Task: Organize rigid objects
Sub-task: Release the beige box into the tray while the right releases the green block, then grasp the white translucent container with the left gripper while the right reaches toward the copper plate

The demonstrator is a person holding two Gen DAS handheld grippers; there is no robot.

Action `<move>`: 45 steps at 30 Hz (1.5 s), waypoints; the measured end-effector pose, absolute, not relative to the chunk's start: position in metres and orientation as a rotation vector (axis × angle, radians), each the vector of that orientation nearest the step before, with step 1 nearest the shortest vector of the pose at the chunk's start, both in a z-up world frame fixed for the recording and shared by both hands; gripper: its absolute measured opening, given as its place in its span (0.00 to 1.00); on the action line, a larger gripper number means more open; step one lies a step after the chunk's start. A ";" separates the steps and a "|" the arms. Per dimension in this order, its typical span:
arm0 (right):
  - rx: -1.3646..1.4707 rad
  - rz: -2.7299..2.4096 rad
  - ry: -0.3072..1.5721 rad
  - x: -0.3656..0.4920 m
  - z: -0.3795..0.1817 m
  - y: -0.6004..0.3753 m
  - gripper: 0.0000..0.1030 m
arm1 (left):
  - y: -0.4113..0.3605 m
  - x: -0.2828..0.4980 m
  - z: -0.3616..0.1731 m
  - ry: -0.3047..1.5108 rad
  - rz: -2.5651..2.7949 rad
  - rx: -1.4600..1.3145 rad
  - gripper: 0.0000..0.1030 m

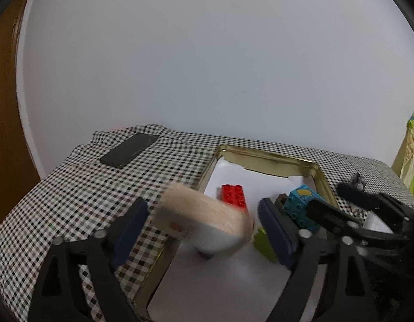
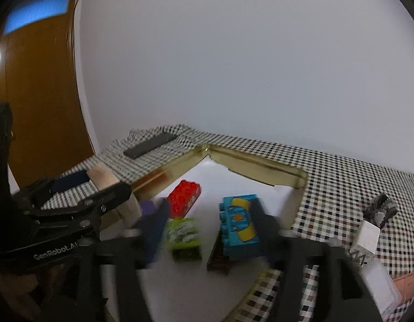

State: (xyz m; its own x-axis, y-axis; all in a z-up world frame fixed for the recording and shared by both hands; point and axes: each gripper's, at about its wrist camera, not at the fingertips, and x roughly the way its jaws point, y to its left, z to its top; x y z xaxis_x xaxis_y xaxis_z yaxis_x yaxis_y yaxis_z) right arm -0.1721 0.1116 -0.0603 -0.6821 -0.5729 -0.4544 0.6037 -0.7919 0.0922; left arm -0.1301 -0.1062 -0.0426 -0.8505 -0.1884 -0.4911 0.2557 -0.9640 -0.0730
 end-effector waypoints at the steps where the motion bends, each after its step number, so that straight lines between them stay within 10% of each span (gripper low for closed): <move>1: 0.618 -2.407 0.062 -0.173 -0.060 0.116 0.77 | -0.107 -0.129 -0.042 0.208 -2.810 0.720 0.97; 45: 0.810 -2.940 -0.249 -0.161 -0.077 0.357 0.80 | 0.134 -0.163 -0.052 -0.235 -3.226 0.991 1.00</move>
